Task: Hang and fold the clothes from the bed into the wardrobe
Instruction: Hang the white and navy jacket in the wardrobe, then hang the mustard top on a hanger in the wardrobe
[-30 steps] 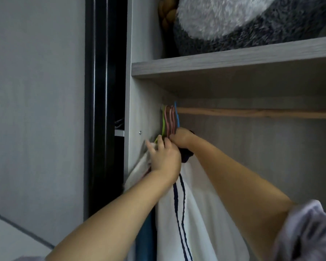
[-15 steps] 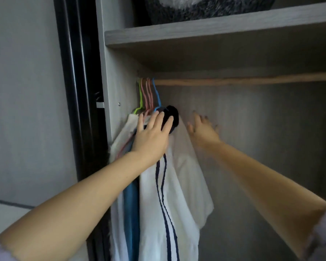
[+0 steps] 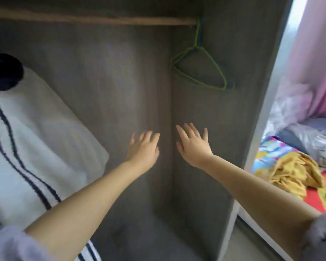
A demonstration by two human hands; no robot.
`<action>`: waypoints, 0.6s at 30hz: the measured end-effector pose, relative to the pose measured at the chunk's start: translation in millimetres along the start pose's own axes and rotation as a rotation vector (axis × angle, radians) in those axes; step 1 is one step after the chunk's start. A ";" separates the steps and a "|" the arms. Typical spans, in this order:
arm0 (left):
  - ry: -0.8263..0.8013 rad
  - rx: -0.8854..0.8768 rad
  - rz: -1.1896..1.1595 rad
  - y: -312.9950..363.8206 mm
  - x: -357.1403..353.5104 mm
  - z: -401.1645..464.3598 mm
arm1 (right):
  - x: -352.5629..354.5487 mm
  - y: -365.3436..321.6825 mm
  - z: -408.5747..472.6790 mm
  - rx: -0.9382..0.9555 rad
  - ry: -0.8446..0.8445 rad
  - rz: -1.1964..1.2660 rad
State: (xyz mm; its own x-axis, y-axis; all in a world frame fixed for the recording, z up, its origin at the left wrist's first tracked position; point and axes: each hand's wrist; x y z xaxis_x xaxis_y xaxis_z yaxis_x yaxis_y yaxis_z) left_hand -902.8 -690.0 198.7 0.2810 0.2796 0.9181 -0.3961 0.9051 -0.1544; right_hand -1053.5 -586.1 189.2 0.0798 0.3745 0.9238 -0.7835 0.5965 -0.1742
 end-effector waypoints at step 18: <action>-0.300 -0.548 -0.413 485.3 -127.5 79.1 | 29.4 482.6 -287.1 -0.781 -0.512 -0.187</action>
State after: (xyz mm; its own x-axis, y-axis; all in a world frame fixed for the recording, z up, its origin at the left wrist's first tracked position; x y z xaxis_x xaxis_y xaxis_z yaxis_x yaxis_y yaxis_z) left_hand -1200.0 -311.7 35.6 0.0308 -0.1463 0.9888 0.2038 0.9694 0.1371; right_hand -1252.3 -83.4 34.4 -0.2632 -0.0207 0.9645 -0.1374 0.9904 -0.0162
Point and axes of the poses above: each hand's wrist, its own z-axis towards the middle knuckle, its own x-axis out of the back of the hand, y = z × x, and after that the axes turned 14 degrees about -x, right-handed
